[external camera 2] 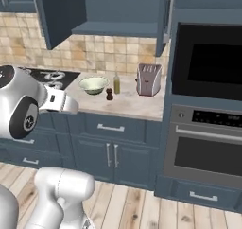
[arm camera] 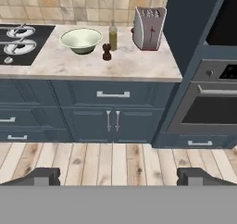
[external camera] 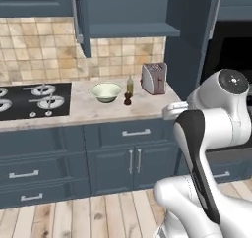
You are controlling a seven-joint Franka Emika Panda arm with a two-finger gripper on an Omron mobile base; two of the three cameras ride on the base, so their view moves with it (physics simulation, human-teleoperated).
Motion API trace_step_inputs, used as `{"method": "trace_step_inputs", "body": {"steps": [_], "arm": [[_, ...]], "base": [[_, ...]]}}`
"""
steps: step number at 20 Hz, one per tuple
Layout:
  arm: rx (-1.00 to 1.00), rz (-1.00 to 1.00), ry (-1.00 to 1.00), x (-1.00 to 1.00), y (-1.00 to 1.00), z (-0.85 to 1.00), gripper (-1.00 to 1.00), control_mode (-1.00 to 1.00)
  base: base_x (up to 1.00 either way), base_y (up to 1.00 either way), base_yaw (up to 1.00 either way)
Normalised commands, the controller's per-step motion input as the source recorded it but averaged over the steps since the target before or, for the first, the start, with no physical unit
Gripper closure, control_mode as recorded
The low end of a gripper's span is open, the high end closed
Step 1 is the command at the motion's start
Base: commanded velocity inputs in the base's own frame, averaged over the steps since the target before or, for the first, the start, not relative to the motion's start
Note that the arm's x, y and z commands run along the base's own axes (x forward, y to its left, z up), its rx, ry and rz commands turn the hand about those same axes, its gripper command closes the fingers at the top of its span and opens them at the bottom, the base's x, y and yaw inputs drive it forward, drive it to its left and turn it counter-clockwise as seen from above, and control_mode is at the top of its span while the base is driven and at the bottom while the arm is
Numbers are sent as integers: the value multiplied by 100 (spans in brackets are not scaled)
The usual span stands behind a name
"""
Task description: Retrieve the bottle and the shaker from the cabinet and place them next to the mixing bowl on the counter. Then add garlic from the fridge to the mixing bowl.
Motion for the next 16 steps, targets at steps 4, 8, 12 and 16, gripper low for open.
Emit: {"method": "trace_step_inputs", "body": {"steps": [4, 8, 12, 16], "arm": [[0, 0, 0, 0, 0, 0, -100, 100], [0, 0, 0, 0, 0, 0, -100, 100], [0, 0, 0, 0, 0, 0, -100, 100], [0, 0, 0, 0, 0, 0, -100, 100]], "base": [[-5, 0, 68], [22, 0, 96], [37, 0, 96], [55, 0, 91]]}}
